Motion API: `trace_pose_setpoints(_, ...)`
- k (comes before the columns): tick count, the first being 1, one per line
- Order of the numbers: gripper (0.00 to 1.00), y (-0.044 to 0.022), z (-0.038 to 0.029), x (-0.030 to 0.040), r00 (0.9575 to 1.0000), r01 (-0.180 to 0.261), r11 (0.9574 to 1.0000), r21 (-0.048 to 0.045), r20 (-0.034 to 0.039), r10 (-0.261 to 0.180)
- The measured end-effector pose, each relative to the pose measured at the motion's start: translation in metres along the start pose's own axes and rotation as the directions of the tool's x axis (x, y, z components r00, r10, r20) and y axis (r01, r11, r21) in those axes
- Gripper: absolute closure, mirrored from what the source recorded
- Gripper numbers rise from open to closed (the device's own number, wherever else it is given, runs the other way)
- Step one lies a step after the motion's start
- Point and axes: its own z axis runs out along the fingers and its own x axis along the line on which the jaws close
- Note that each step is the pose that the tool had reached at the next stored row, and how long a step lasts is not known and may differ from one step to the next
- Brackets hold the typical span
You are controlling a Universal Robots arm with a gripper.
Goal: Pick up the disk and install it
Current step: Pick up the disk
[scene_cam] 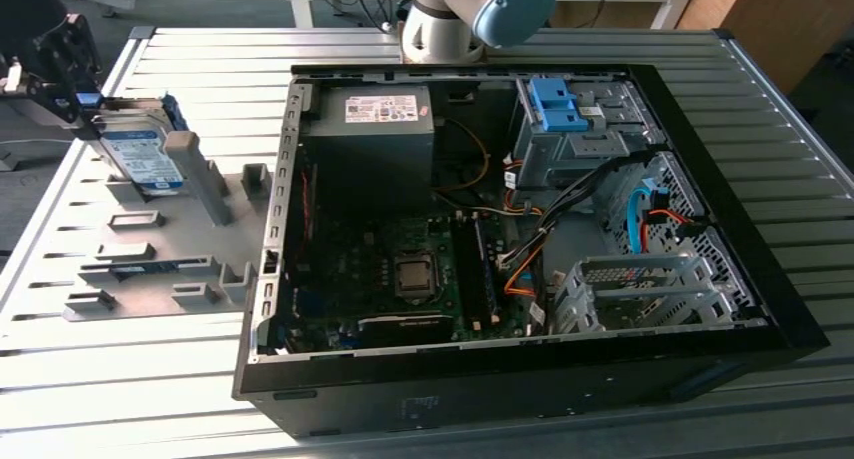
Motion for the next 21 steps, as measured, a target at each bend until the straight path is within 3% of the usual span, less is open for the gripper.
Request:
trace_pose_setpoints(14,0.55,0.0000,0.0007,0.0001,0.9998,-0.018,0.9998,-0.0002,0.0003,0.018)
trace_pose_setpoints(17,0.56,0.0000,0.0007,0.0001,0.9998,-0.018,0.9998,-0.0002,0.0004,0.018)
trace_pose_setpoints(18,0.63,0.0000,0.0007,0.0001,0.9998,-0.018,0.9998,-0.0002,0.0003,0.018)
trace_pose_setpoints(21,0.63,0.0000,0.0007,0.0001,0.9998,-0.018,0.9998,-0.0002,0.0003,0.018)
